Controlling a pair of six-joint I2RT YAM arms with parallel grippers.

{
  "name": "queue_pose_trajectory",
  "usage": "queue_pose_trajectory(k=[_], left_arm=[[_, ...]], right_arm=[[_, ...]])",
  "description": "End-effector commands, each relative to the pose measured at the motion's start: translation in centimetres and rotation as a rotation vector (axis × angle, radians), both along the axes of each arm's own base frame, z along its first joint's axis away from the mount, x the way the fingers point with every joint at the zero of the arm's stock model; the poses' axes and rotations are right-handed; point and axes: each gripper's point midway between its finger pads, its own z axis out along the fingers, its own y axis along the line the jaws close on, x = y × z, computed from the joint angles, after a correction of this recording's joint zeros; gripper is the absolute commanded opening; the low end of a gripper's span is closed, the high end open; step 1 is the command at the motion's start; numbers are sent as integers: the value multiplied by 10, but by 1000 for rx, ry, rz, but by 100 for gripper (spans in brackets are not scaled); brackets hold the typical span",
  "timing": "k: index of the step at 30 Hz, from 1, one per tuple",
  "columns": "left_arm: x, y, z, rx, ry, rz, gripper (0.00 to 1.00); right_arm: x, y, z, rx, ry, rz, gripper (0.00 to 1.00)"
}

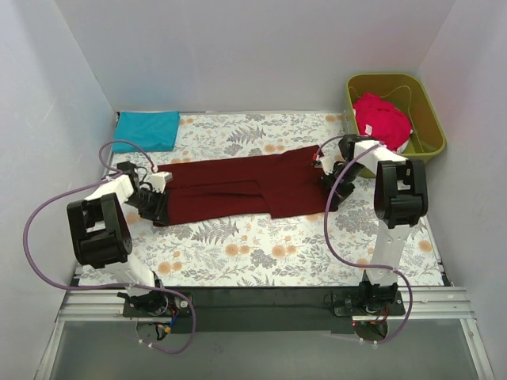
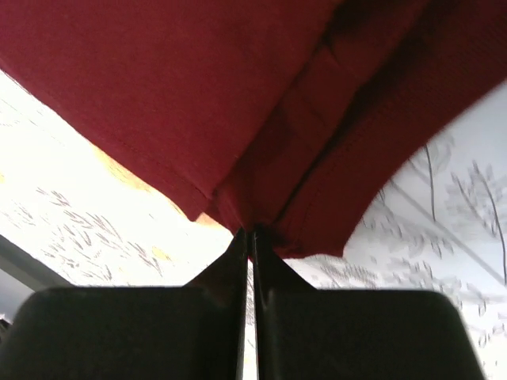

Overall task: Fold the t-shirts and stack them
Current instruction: Fold the tshirt

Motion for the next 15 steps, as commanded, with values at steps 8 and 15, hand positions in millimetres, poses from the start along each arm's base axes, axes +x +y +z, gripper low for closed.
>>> queue_pose_trajectory(k=[8, 15], left_arm=[[-29, -17, 40, -57, -27, -150, 35], [-1, -114, 134, -219, -317, -404, 50]], right_arm=[[-49, -24, 39, -14, -48, 1, 21], [-58, 5, 94, 162, -103, -38, 32]])
